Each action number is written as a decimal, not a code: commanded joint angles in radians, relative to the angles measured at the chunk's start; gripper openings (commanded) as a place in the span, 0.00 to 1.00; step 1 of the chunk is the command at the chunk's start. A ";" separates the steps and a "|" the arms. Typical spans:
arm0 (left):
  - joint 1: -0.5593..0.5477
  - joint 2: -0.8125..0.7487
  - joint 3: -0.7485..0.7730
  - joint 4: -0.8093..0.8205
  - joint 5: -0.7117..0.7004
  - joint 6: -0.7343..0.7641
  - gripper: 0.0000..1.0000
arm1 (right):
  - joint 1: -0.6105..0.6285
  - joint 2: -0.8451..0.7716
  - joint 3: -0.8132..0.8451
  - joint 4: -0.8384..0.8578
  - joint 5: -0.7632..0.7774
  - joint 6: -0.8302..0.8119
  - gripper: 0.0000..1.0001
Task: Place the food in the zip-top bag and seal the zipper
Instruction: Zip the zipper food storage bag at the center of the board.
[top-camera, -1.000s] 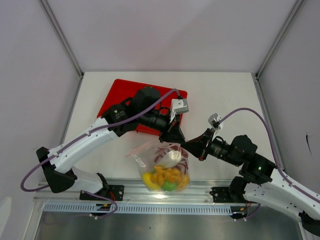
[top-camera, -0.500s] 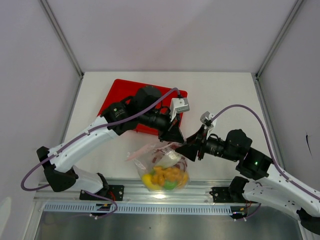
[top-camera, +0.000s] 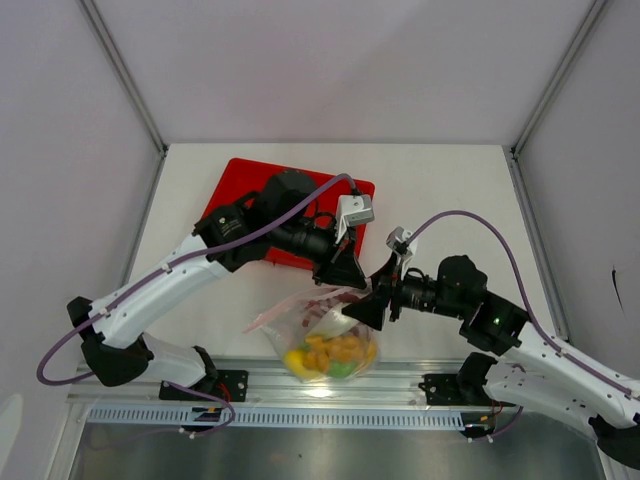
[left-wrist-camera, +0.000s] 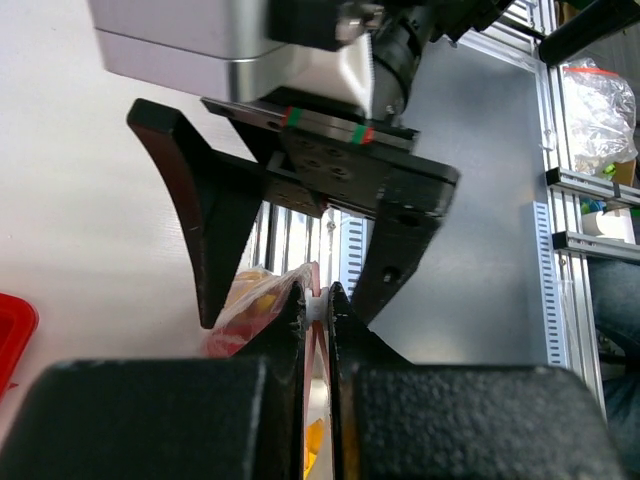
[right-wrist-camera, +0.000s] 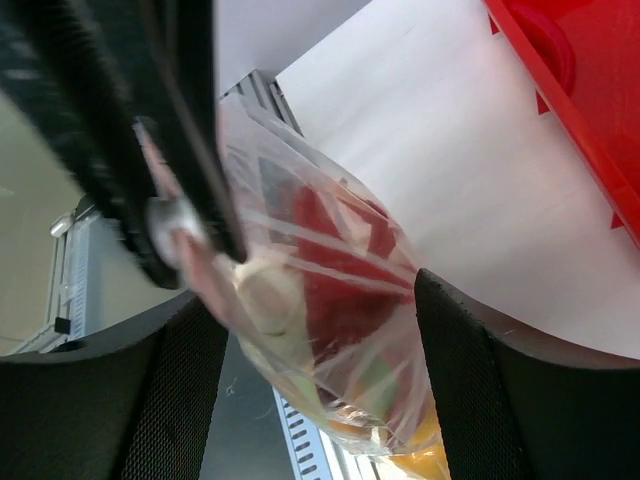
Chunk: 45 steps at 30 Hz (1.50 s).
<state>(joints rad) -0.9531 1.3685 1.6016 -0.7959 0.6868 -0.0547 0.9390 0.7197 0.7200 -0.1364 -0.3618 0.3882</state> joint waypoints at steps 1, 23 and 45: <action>-0.004 -0.057 0.020 0.057 0.040 -0.030 0.00 | -0.022 0.009 -0.005 0.067 0.018 -0.002 0.75; -0.003 -0.086 -0.025 0.080 0.034 -0.040 0.01 | -0.060 0.069 -0.119 0.296 -0.103 0.109 0.13; -0.003 -0.065 -0.014 -0.015 -0.145 -0.073 0.01 | 0.156 -0.037 -0.120 0.294 0.551 0.118 0.00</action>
<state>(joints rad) -0.9516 1.3373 1.5574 -0.7792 0.5434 -0.0967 1.0595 0.7006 0.5888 0.1715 -0.0349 0.5392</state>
